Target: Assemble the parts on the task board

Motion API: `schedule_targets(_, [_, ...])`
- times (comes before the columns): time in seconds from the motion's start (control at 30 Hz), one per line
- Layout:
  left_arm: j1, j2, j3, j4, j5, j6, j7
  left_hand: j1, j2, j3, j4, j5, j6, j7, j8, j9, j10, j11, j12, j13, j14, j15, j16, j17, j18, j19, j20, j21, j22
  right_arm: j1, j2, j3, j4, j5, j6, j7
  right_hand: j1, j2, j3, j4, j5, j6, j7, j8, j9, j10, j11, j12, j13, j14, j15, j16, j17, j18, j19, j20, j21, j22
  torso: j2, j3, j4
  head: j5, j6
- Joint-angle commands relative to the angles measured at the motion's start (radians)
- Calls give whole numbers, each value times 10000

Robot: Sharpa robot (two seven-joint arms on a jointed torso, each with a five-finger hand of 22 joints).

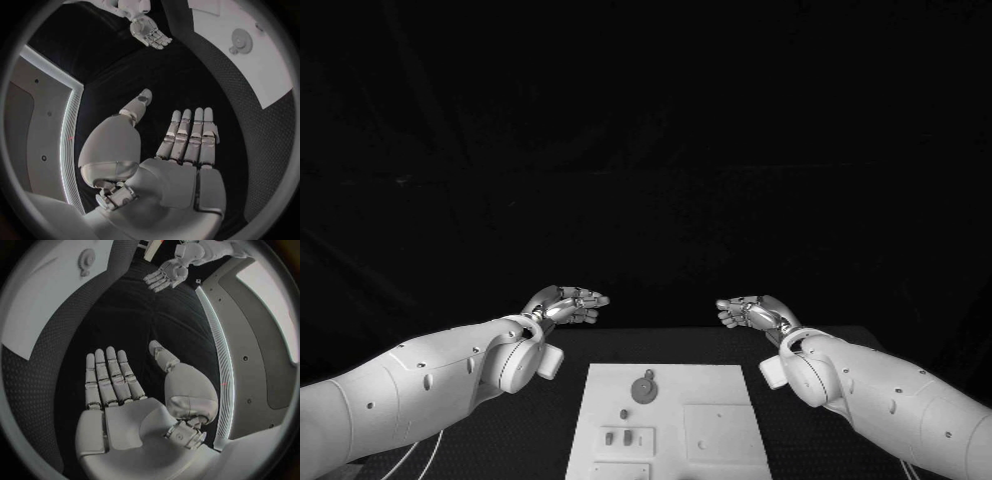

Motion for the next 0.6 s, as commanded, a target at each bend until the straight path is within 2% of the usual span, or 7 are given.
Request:
schedule_targets(0.03, [32,33,5,-48,488,270,594,-223,-128,-117,80,-38,-277,-92,-81,-1,-343,-81,-37,-69,-232,6,-107,-27,-249,-220,22,-3,-115,5,67,81,29,518,796,646,-171,59,-381,-88,-105,-190,-29,-19,-37,-137,-17,-312,-351,-311,8,-285,-185,-182,-370,67,-239,-38,-139,54,-55,23,67])
schedule_targets(0.17, [42,124,6,-139,492,338,629,-247,-136,-41,182,-34,-424,-131,-68,56,-535,-123,-6,-56,-356,6,-133,-10,-274,-312,27,23,-200,0,61,95,153,548,829,646,-179,119,-705,-74,-106,-324,-40,65,-92,-57,-28,-622,-823,-373,-16,-490,-351,-235,-619,120,-389,37,-171,110,-124,128,-36])
schedule_targets(0.37, [34,297,3,-276,493,478,678,-274,-2,-52,213,-36,-479,-132,-34,105,-588,-134,8,-45,-393,-8,-123,14,-274,-344,38,32,-248,-103,-15,95,269,586,936,623,-176,157,-806,-1,-110,-384,-5,124,-139,24,1,-763,-1074,-389,27,-586,-432,-246,-712,144,-448,103,-211,185,-159,184,-257])
schedule_targets(0.47, [30,339,1,-304,489,530,695,-285,34,-81,201,-37,-479,-126,-8,130,-593,-131,17,-39,-416,3,-123,22,-274,-359,44,33,-269,-111,-97,95,297,588,950,608,-186,178,-825,31,-109,-398,5,138,-152,44,12,-794,-1131,-386,38,-604,-448,-244,-723,148,-458,119,-234,199,-163,147,-352])
schedule_targets(0.5, [19,306,-4,-286,353,235,416,-9846,1603,-4280,1989,-532,-6824,-1290,-2546,-4321,-8429,-1225,-647,-722,-6543,-1812,-3117,-4044,-274,-6963,-912,-629,-7455,-121,-48,85,284,459,603,408,-7482,297,-5531,2667,-632,-7673,-1783,-1246,-5809,-8322,-1694,-2351,-3304,-6506,-1891,-4050,-4444,-1146,-4576,-1875,-3069,-3261,-198,153,-138,164,-244])
schedule_targets(0.57, [-19,285,20,-206,380,154,454,-9846,1603,-4280,1989,-532,-6824,-1290,-2546,-4321,-8429,-1225,-647,-722,-6543,-1812,-3117,-4044,-274,-6963,-912,-629,-7455,-128,-78,79,365,502,531,429,-7482,297,-5531,2667,-632,-7673,-1783,-1246,-5809,-8322,-1694,-2351,-3304,-6506,-1891,-4050,-4444,-1146,-4576,-1875,-3069,-3745,-217,141,-139,149,-284])
schedule_targets(0.6, [-51,267,40,-137,404,83,488,-9846,1603,-4280,1989,-532,-6824,-1290,-2546,-4321,-8429,-1225,-647,-722,-6543,-1812,-3117,-4044,-274,-6963,-912,-629,-7455,-134,-106,74,436,539,469,447,-7482,297,-5531,2667,-632,-7673,-1783,-1246,-5809,-8322,-1694,-2351,-3304,-6506,-1891,-4050,-4444,-1146,-4576,-1875,-3069,-10921,-233,131,-140,136,-320])
